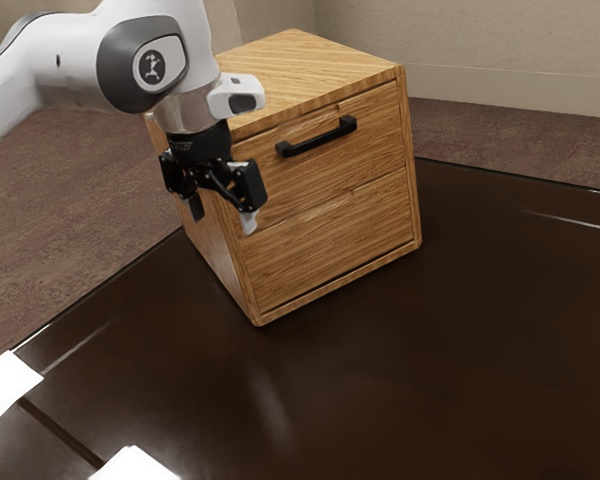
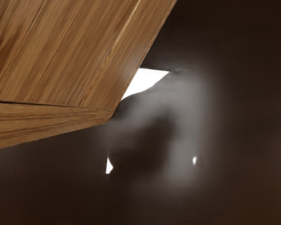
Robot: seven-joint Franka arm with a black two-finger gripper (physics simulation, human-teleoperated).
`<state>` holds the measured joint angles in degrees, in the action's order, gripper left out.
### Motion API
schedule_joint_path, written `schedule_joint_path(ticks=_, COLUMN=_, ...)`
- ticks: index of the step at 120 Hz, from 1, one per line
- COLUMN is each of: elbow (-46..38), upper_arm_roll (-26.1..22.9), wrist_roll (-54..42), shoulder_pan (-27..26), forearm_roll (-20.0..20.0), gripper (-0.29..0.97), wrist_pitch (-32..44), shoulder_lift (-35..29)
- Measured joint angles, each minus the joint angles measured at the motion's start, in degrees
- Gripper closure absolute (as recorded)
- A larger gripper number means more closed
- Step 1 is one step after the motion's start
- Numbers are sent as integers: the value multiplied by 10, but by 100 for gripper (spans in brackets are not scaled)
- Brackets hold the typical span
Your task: Pull the drawer handle with one arm to open the drawer
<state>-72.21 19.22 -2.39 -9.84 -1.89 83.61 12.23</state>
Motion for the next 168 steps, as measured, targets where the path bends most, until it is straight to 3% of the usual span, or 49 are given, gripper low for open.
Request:
schedule_joint_path(ticks=23, elbow=2, upper_arm_roll=0, wrist_roll=-9, shoulder_pan=-1, forearm_roll=0, gripper=0, wrist_pitch=-8, shoulder_lift=-4)
schedule_joint_path(ticks=38, elbow=6, upper_arm_roll=-8, wrist_roll=-12, shoulder_pan=-18, forearm_roll=2, gripper=0, wrist_pitch=-10, shoulder_lift=-93)
schedule_joint_path(ticks=51, elbow=6, upper_arm_roll=-11, wrist_roll=-15, shoulder_pan=-37, forearm_roll=5, gripper=0, wrist_pitch=-3, shoulder_lift=-104)
schedule_joint_path(ticks=63, elbow=6, upper_arm_roll=-15, wrist_roll=-17, shoulder_pan=-56, forearm_roll=21, gripper=0, wrist_pitch=19, shoulder_lift=-82)
schedule_joint_path(ticks=78, elbow=6, upper_arm_roll=-63, wrist_roll=-19, shoulder_pan=-79, forearm_roll=71, gripper=0, wrist_pitch=47, shoulder_lift=-69)
schedule_joint_path(ticks=91, elbow=6, upper_arm_roll=-76, wrist_roll=-20, shoulder_pan=-92, forearm_roll=93, gripper=0, wrist_pitch=69, shoulder_lift=-65)
schedule_joint_path(ticks=117, elbow=116, upper_arm_roll=-78, wrist_roll=-20, shoulder_pan=-72, forearm_roll=137, gripper=0, wrist_pitch=90, shoulder_lift=18)
schedule_joint_path(ticks=143, elbow=150, upper_arm_roll=-113, wrist_roll=-24, shoulder_pan=-65, forearm_roll=183, gripper=0, wrist_pitch=99, shoulder_lift=60)
schedule_joint_path(ticks=168, elbow=225, upper_arm_roll=-250, wrist_roll=-37, shoulder_pan=60, forearm_roll=195, gripper=0, wrist_pitch=99, shoulder_lift=116)
